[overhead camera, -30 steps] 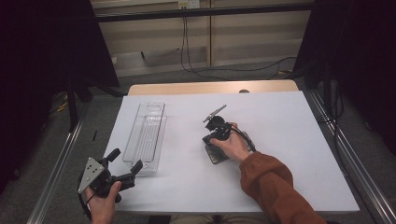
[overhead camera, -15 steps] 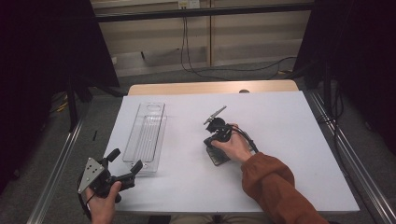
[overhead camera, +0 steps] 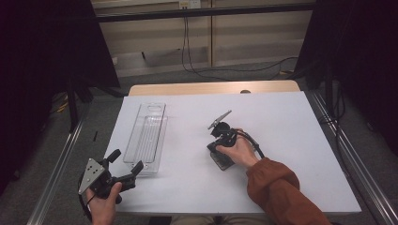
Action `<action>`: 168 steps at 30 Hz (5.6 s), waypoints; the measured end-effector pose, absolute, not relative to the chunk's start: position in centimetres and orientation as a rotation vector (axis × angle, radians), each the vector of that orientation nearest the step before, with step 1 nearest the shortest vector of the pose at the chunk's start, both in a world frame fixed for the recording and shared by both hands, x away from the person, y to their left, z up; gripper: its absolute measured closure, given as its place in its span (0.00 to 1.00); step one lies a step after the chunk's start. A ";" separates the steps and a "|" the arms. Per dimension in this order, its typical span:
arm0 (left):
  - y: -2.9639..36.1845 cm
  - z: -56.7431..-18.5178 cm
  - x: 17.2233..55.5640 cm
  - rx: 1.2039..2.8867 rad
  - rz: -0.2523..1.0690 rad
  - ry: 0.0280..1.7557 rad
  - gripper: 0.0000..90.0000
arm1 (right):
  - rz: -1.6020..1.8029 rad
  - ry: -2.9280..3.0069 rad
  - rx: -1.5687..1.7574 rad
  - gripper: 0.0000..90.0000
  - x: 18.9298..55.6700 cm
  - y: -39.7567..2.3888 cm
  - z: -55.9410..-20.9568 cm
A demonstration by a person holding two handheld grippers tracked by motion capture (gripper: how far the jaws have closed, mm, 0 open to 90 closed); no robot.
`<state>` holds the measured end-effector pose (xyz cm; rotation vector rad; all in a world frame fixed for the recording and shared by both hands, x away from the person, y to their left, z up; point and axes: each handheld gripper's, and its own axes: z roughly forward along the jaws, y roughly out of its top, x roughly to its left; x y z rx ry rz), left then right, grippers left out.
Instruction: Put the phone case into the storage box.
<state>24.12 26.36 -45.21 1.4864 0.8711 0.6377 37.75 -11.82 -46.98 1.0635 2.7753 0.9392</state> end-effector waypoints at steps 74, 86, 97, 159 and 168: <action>26.3 -45.3 24.2 1.492 0.633 0.868 0.04 | 0.959 2.851 0.989 1.00 32.8 -14.7 -46.8; 26.3 -45.2 24.2 1.492 0.633 0.867 0.04 | 0.961 2.864 0.980 1.00 31.6 -15.2 -46.8; 26.3 -45.2 24.2 1.493 0.636 0.873 0.04 | 0.960 2.873 0.977 1.00 30.9 -16.1 -46.8; 26.0 -45.3 24.4 1.495 0.609 0.876 0.04 | 0.963 2.798 1.147 1.00 28.5 -22.0 -46.8; 25.9 -45.4 24.4 1.487 0.600 0.886 0.04 | 0.960 2.790 1.166 1.00 28.1 -23.0 -46.7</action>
